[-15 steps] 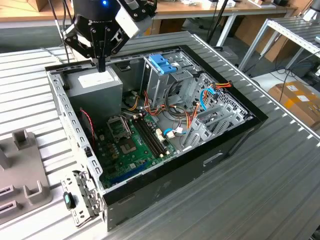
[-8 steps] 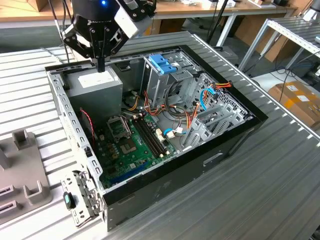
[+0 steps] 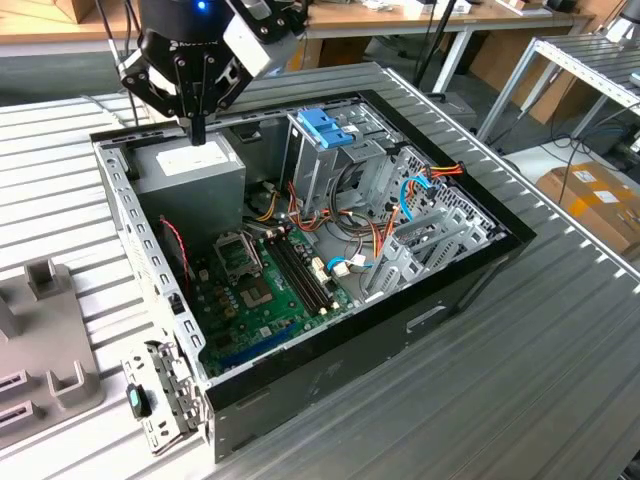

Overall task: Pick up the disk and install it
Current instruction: 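Reach for the disk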

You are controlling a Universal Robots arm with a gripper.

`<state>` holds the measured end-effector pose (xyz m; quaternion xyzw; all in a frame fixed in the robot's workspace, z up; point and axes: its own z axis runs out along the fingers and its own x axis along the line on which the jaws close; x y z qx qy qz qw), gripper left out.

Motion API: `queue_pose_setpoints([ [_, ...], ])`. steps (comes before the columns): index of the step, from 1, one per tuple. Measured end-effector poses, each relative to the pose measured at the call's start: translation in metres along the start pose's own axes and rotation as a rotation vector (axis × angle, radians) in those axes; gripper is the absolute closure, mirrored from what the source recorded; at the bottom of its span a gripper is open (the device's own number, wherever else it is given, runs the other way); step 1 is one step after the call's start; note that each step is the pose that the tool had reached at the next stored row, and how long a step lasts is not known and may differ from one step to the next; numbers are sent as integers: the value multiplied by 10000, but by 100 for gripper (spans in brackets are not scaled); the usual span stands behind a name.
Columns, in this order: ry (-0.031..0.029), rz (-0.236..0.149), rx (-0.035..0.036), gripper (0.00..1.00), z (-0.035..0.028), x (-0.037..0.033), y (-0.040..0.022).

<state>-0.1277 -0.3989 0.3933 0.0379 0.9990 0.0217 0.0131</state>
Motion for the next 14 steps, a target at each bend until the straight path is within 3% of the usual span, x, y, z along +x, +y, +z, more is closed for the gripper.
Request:
queue_pose_setpoints([
  [14,0,1,0,89,-1,39,-3],
])
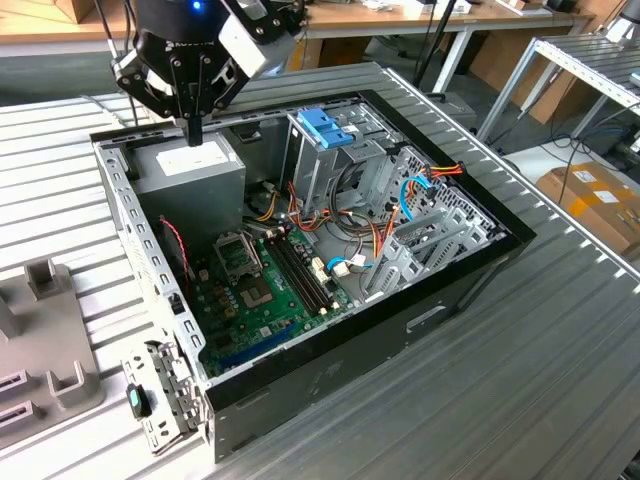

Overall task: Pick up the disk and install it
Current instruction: 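Reach for the disk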

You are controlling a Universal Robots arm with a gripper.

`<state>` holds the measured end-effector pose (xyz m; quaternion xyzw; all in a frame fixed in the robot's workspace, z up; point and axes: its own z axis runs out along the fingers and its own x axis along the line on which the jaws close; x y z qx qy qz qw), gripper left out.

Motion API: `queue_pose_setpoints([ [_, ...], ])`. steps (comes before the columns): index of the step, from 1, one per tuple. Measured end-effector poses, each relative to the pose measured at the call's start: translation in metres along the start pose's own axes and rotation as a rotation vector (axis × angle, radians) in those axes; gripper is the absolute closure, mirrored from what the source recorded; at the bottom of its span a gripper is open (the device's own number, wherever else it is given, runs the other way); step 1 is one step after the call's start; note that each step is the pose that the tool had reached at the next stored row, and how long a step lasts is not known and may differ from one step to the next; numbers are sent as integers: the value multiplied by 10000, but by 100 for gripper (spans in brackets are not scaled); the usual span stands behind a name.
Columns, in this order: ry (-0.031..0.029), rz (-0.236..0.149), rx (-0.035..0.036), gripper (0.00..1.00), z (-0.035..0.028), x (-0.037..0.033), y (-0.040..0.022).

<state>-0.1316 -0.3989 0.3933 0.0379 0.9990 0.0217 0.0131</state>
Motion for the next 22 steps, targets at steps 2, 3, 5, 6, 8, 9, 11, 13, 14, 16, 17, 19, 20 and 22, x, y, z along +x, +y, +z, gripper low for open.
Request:
queue_pose_setpoints([
  [2,1,0,1,89,0,9,-1],
  [3,0,0,0,89,-1,13,-1],
  [5,0,-1,0,89,0,26,-2],
  [6,0,0,0,89,-1,32,-3],
  [8,0,0,0,89,-1,46,-4],
  [9,1,-1,0,89,-1,52,-4],
  [11,0,0,0,89,-1,75,-6],
  [13,0,0,0,89,-1,91,-7],
  [14,0,-1,0,89,-1,101,-8],
  [16,1,-1,0,89,-2,113,-9],
  [17,1,-1,1,89,-2,126,-10],
  [19,0,0,0,89,-2,146,-11],
  [20,0,-1,0,89,-2,151,-12],
  [22,0,-1,0,89,-2,163,-13],
])
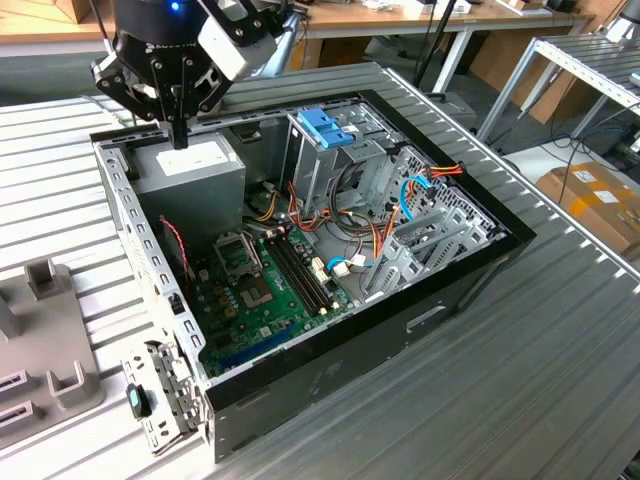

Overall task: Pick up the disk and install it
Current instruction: 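Reach for the disk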

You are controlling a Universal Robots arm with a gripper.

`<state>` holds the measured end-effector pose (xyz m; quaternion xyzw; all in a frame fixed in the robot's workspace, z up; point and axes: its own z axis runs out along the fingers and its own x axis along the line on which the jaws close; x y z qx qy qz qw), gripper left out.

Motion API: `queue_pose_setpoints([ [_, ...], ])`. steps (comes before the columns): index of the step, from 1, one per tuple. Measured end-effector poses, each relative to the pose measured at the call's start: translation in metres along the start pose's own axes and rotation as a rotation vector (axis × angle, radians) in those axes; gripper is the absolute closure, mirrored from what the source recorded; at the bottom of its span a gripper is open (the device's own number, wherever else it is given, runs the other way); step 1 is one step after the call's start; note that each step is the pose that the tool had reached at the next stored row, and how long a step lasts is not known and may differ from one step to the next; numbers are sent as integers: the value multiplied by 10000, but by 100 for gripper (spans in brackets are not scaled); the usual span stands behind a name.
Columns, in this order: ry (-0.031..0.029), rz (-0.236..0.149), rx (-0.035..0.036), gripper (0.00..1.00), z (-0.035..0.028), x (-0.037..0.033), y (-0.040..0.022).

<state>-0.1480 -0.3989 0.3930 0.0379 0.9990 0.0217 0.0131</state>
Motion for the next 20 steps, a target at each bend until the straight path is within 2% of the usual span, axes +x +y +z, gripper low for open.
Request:
queue_pose_setpoints([
  [20,0,-1,11,89,5,120,-9],
])
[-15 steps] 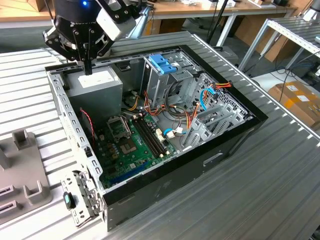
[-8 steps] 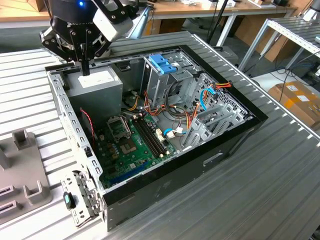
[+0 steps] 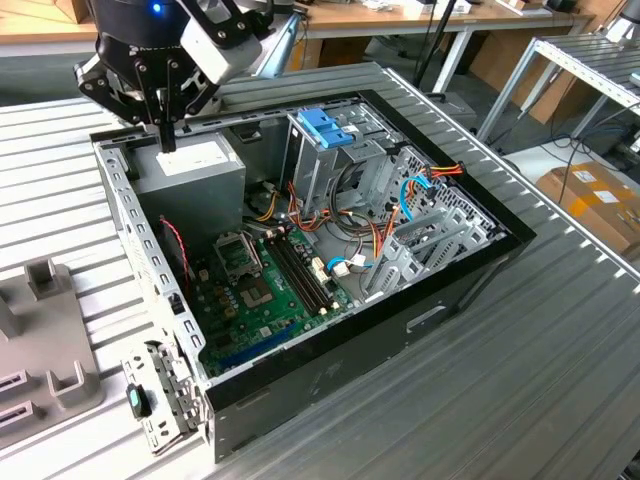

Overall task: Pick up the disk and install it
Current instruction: 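Reach for the disk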

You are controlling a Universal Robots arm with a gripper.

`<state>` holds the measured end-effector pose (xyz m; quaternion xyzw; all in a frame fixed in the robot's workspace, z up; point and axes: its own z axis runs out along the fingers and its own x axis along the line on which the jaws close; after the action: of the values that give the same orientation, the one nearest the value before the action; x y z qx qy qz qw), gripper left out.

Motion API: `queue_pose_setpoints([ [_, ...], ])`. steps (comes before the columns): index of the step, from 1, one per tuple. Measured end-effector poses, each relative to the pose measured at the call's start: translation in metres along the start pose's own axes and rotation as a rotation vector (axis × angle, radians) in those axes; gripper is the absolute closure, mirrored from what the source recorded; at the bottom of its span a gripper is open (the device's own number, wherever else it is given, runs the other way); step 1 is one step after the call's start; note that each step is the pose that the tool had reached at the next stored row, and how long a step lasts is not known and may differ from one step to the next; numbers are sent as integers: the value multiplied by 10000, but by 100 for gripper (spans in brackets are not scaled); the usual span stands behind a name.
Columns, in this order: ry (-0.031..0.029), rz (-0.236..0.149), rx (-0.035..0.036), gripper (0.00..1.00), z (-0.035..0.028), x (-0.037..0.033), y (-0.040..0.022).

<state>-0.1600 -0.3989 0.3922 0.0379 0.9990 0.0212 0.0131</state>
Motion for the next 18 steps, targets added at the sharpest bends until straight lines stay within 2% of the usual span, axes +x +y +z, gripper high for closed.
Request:
queue_pose_setpoints([
  [18,0,0,2,89,4,67,-5],
])
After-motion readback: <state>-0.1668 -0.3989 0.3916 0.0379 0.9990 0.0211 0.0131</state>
